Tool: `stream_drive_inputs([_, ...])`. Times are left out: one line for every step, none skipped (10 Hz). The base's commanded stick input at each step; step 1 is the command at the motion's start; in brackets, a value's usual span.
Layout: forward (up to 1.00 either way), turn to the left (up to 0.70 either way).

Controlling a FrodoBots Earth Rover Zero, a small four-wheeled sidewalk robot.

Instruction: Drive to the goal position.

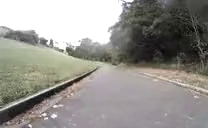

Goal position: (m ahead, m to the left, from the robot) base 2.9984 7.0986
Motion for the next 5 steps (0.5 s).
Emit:
stream_drive_inputs([0.50,0.00])
stream_drive_inputs([0.50,0.00])
stream_drive_inputs([0.50,0.00])
stream_drive_inputs([0.50,0.00])
stream_drive_inputs([0.50,0.00])
